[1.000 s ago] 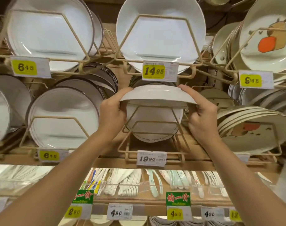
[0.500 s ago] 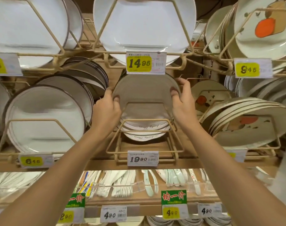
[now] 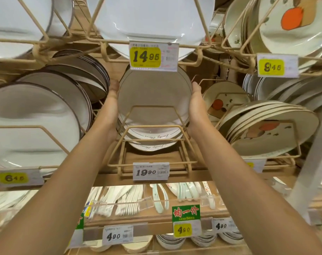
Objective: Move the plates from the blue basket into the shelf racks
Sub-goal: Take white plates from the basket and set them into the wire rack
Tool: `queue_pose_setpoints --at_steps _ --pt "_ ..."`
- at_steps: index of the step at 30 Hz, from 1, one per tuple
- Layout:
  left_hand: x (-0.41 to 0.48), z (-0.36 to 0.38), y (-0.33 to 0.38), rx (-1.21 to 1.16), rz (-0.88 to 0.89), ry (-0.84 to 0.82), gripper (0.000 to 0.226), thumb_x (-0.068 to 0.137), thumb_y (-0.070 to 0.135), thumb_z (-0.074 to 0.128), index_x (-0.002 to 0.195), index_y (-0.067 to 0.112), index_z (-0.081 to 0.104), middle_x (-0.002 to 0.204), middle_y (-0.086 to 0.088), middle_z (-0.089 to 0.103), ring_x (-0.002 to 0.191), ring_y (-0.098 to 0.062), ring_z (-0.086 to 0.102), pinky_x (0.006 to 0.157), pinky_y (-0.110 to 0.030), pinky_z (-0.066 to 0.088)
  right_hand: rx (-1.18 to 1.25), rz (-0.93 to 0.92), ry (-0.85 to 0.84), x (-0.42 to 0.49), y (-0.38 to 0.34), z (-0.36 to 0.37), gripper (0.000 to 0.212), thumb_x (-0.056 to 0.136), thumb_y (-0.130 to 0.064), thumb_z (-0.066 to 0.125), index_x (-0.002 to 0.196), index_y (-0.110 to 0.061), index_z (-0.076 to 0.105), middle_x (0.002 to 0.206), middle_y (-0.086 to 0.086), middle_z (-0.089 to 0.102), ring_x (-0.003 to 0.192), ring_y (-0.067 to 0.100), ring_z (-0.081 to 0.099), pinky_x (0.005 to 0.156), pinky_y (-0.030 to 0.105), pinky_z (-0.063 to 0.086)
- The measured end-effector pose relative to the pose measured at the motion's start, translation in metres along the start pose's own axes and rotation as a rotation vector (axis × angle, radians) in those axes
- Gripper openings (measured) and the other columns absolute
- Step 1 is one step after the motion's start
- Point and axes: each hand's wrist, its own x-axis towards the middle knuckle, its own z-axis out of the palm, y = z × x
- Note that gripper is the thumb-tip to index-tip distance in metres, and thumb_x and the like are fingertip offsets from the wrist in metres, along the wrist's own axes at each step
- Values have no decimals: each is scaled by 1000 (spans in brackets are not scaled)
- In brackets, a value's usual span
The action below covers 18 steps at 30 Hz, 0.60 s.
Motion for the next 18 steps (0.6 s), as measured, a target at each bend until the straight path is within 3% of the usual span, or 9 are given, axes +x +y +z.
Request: queue_pose_setpoints --at_steps 3,8,11,13,15,17,18 --pt "6 0 -1 -114 25 29 45 92 56 44 101 23 73 95 -5 76 81 -24 74 58 -36 57 -8 44 -9 3 5 6 72 88 -69 36 144 -24 41 145 8 47 134 31 42 113 50 31" --pt "5 -4 -10 -164 -25 78 39 99 33 38 90 15 72 83 -9 76 69 -25 74 52 -35 57 -132 -154 69 9 13 12 51 102 -47 28 139 -19 49 135 6 57 126 26 50 109 36 35" --pt "6 -4 -13 -118 -14 158 36 101 27 33 89 19 66 75 -6 76 65 -22 74 51 -34 57 -211 -175 65 13 14 9 52 103 -48 24 140 -20 48 135 5 57 125 25 51 109 40 36" --pt "7 -5 -18 -41 14 174 37 101 31 29 90 22 64 72 -2 75 69 -20 74 58 -31 58 -215 -157 39 14 15 8 53 102 -49 23 139 -20 47 136 4 55 125 24 50 109 40 35" --pt "8 -6 -22 52 38 169 42 102 37 27 94 23 65 75 1 76 79 -19 72 67 -30 56 -185 -117 46 17 17 4 49 102 -47 23 127 -19 54 124 5 59 106 21 56 99 36 37" --pt "6 -7 -22 162 62 181 47 103 41 22 109 22 64 96 1 76 97 -18 68 82 -32 55 -182 -54 63 14 19 1 45 102 -44 23 114 -16 56 108 6 59 84 17 52 82 33 36" --pt "6 -8 -22 227 71 183 50 103 42 19 124 20 58 116 -1 70 111 -19 62 96 -36 50 -177 -23 56 13 21 0 47 102 -45 23 117 -14 55 106 6 60 84 18 52 78 32 37"
